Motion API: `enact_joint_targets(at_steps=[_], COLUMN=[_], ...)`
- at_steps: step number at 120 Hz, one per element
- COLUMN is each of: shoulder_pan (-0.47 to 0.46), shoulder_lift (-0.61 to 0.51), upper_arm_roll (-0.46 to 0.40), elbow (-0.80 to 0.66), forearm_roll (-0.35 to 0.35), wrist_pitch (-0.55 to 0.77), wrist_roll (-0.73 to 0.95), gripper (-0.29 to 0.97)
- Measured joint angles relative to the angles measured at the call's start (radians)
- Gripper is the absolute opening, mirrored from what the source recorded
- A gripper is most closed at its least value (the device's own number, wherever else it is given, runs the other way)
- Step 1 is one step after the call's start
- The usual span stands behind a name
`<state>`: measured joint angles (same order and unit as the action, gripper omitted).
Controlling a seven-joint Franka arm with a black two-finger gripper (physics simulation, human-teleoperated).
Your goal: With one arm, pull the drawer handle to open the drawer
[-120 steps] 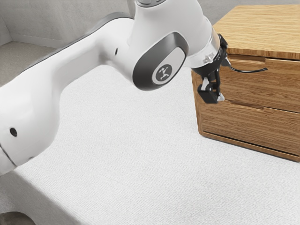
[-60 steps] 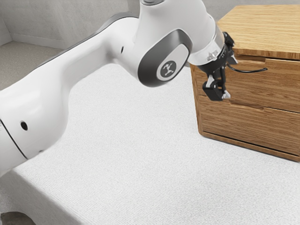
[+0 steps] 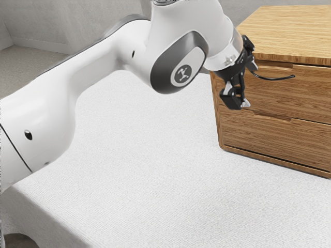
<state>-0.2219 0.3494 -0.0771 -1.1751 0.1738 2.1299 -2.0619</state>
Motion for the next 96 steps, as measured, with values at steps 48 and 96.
enact_joint_targets(at_steps=[48,96], shoulder_pan=[0.001,0.026], shoulder_lift=[0.055,0.095], upper_arm_roll=[-0.012,-0.031], elbow=[0.062,0.095], forearm_roll=[0.001,0.002], wrist_pitch=[0.000,0.004], wrist_roll=[0.020,0.038], gripper=[0.68,0.68])
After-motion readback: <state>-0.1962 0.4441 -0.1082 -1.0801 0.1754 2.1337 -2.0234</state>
